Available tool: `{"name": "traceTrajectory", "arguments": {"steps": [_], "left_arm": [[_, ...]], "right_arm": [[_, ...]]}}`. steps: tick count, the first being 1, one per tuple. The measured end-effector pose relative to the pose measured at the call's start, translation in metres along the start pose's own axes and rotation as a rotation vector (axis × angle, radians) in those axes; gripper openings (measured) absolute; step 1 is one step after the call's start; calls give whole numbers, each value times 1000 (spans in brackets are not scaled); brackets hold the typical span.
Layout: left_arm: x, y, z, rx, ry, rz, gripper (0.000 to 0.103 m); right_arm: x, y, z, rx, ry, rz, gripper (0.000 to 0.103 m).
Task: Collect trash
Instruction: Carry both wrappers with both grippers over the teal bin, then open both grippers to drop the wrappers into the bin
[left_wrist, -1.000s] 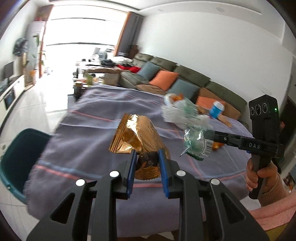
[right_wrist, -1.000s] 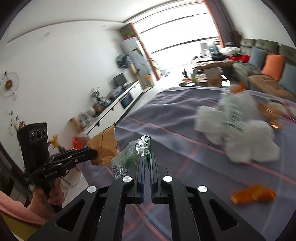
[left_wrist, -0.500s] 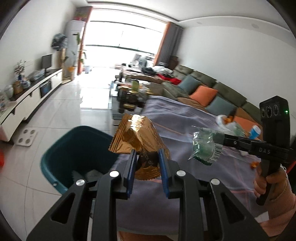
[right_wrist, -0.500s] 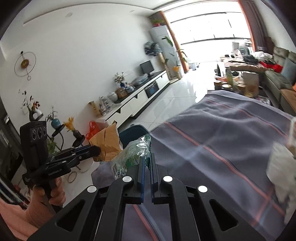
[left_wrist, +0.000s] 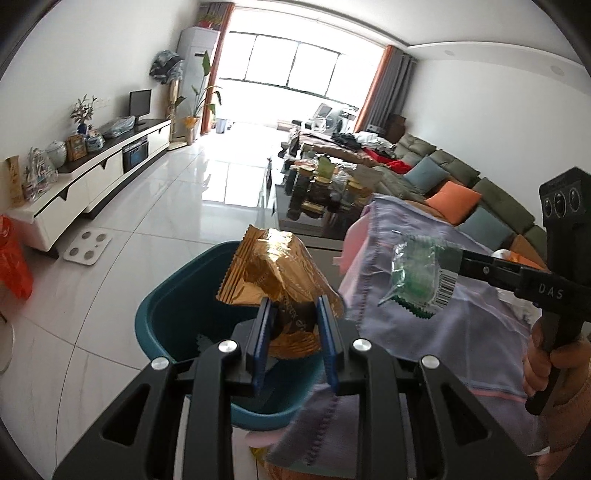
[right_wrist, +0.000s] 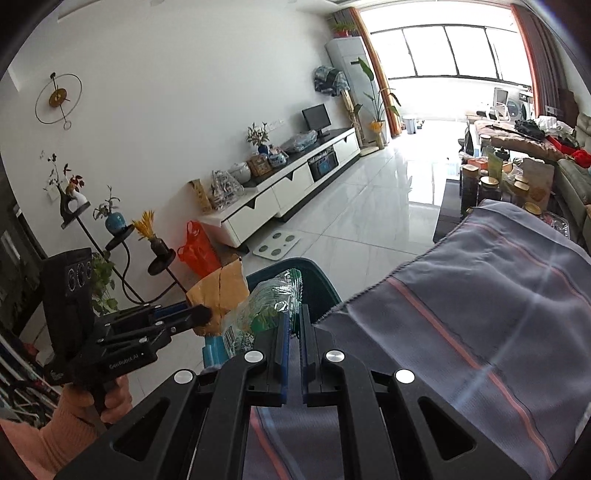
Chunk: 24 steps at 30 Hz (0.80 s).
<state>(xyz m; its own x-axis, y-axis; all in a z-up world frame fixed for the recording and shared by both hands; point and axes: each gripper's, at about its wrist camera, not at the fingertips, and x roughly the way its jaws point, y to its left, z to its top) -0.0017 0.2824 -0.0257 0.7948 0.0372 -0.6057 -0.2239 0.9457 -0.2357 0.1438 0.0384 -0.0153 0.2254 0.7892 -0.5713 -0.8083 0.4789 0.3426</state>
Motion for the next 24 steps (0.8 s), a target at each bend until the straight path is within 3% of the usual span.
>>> {"name": "traceTrajectory", "arguments": {"steps": [11, 24], "left_arm": [[35, 19, 1, -46, 57, 61, 26], [70, 43, -2, -83, 134, 98, 28]], "right_arm": [[54, 11, 13, -7, 89, -31, 6], [89, 6, 14, 29, 177, -74, 15]]}}
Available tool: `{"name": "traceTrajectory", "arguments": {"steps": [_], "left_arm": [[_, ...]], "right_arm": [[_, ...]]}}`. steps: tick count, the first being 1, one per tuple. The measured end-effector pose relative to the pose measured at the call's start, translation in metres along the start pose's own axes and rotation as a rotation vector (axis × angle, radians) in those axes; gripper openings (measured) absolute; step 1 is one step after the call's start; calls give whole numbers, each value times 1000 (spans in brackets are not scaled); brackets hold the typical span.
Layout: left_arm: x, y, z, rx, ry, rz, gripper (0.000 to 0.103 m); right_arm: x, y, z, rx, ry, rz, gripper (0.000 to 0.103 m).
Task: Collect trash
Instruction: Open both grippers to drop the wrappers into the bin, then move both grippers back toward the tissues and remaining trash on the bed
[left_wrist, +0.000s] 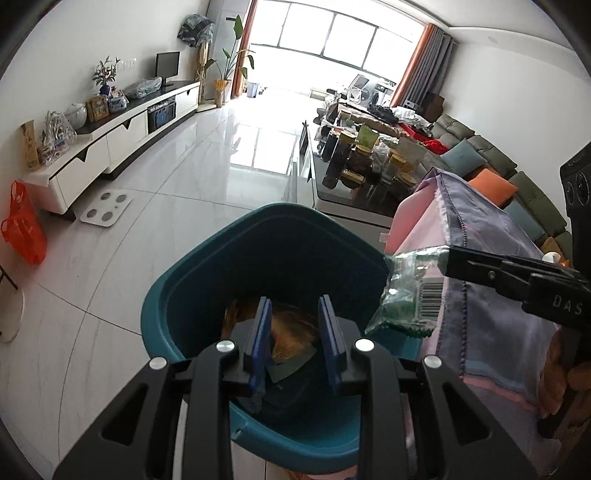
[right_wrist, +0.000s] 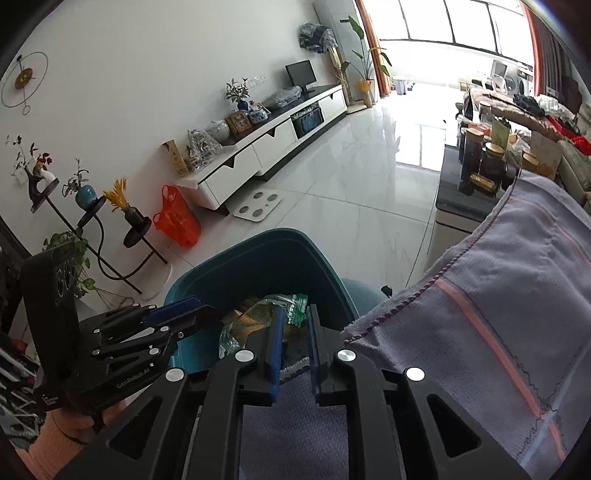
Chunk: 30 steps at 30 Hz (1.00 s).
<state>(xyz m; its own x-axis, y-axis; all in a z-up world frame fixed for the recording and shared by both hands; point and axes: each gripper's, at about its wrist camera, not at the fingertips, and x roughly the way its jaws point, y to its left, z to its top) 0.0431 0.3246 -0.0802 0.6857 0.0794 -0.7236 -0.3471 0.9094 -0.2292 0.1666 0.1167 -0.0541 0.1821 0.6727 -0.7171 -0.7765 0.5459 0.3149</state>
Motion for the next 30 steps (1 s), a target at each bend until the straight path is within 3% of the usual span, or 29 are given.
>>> {"name": "traceTrajectory", "arguments": {"steps": [2, 6, 13, 19, 25, 30], "left_arm": [[2, 0, -1, -7, 3, 1, 29], [-4, -2, -3, -19, -18, -2, 34], [-24, -10, -4, -23, -72, -8, 36], [-57, -30, -6, 38, -165, -48, 50], [-81, -71, -12, 139, -233, -143, 57], [-86, -119, -17, 225, -241, -268, 59]], "right_arm": [[2, -1, 0, 7, 5, 2, 17], [0, -3, -1, 19, -5, 19, 39], [-6, -7, -3, 31, -20, 30, 39], [-43, -4, -15, 2, -83, 43, 46], [-95, -9, -36, -42, -163, 6, 54], [-144, -25, -60, -51, -231, -73, 54]]}}
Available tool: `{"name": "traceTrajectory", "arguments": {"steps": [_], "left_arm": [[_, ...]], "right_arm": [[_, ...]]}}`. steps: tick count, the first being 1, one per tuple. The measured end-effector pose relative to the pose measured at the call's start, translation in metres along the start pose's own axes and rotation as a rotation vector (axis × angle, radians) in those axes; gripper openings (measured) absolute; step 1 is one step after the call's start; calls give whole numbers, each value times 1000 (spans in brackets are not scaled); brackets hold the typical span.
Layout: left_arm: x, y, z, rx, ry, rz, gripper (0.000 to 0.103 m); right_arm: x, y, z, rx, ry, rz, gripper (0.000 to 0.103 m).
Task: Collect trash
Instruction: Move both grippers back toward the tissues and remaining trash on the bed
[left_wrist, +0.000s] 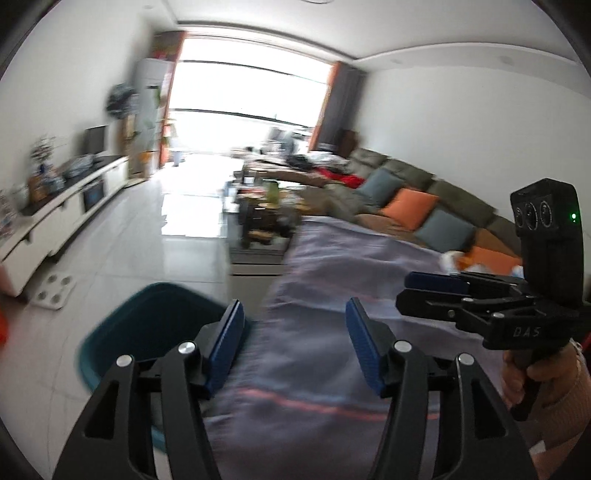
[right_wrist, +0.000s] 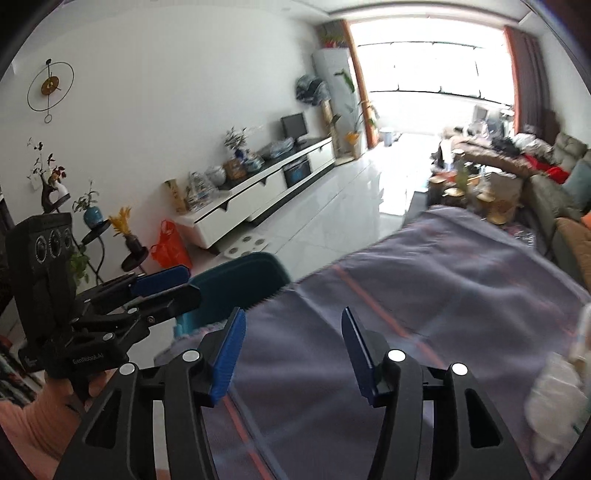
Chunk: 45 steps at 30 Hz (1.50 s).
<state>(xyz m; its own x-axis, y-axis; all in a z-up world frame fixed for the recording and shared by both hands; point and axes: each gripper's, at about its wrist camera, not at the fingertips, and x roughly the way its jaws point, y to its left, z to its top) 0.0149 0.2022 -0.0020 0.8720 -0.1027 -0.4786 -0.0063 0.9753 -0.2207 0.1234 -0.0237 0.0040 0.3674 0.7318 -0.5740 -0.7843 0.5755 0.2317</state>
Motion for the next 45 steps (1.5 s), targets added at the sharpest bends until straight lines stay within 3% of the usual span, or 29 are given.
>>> {"name": "traceTrajectory", "arguments": {"steps": [9, 17, 27, 30, 38, 40, 42, 45], "left_arm": [[54, -92, -2, 112, 82, -198, 60], [104, -152, -4, 172, 190, -294, 60], [161, -206, -1, 217, 305, -340, 60], [175, -212, 0, 217, 342, -335, 67], [205, -222, 1, 173, 446, -387, 67], [211, -222, 0, 146, 468, -413, 64], [215, -222, -2, 145, 479, -417, 48], [216, -221, -5, 147, 486, -420, 36]], "right_arm": [[-79, -61, -29, 77, -78, -178, 55], [-126, -114, -51, 176, -124, -316, 55], [-147, -157, -69, 252, -144, -365, 55], [-147, -165, -71, 266, -142, -368, 55], [-139, -184, -73, 292, -133, -355, 55], [-138, -187, -74, 300, -132, -350, 55], [-137, -189, -75, 309, -132, -345, 55], [-136, -191, -76, 319, -130, -339, 55]]}}
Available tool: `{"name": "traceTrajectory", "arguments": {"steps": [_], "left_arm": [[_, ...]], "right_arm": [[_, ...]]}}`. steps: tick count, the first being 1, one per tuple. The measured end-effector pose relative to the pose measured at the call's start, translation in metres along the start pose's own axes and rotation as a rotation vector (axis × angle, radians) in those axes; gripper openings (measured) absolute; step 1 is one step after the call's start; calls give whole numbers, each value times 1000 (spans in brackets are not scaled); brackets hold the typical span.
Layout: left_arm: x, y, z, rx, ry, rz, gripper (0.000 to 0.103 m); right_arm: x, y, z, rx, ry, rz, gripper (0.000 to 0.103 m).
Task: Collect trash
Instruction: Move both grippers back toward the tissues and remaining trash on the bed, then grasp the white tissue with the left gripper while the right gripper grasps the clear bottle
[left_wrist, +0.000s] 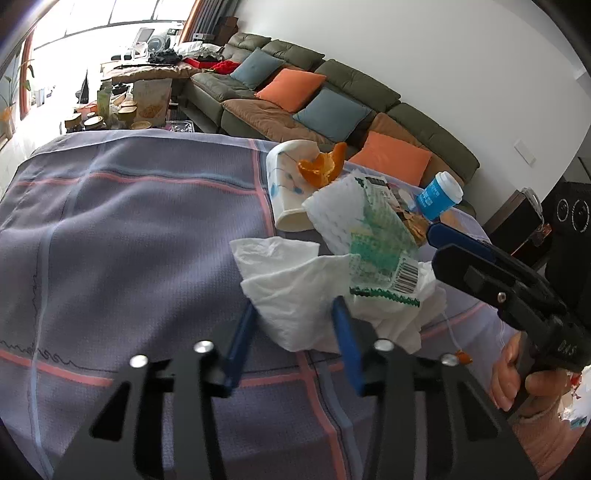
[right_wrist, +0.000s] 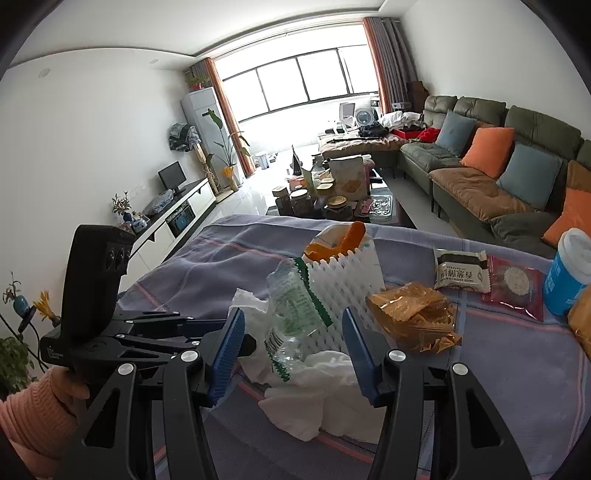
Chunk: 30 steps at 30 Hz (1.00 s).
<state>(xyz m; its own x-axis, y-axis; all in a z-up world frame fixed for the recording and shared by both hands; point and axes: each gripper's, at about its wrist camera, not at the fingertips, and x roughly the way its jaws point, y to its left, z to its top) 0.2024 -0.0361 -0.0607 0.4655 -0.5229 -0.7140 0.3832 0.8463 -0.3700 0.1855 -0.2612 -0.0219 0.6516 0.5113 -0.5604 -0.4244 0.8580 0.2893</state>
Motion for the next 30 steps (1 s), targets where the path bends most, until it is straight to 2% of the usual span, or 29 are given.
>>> {"name": "traceTrajectory", "arguments": {"steps": [6, 10, 17, 25, 30], "left_arm": [[-13, 2, -7, 2, -24, 11, 22], [-26, 6, -14, -24, -51, 4, 22], [-52, 13, -33, -27, -94, 51, 22], [-88, 22, -56, -35, -153, 126, 22], [-115, 34, -70, -52, -190, 148, 22]], "right_arm": [[5, 1, -2, 2, 17, 4, 55], [10, 6, -4, -12, 27, 3, 54], [24, 10, -2, -24, 54, -23, 50], [25, 13, -4, -33, 58, -30, 27], [12, 21, -1, -34, 17, -4, 24]]}}
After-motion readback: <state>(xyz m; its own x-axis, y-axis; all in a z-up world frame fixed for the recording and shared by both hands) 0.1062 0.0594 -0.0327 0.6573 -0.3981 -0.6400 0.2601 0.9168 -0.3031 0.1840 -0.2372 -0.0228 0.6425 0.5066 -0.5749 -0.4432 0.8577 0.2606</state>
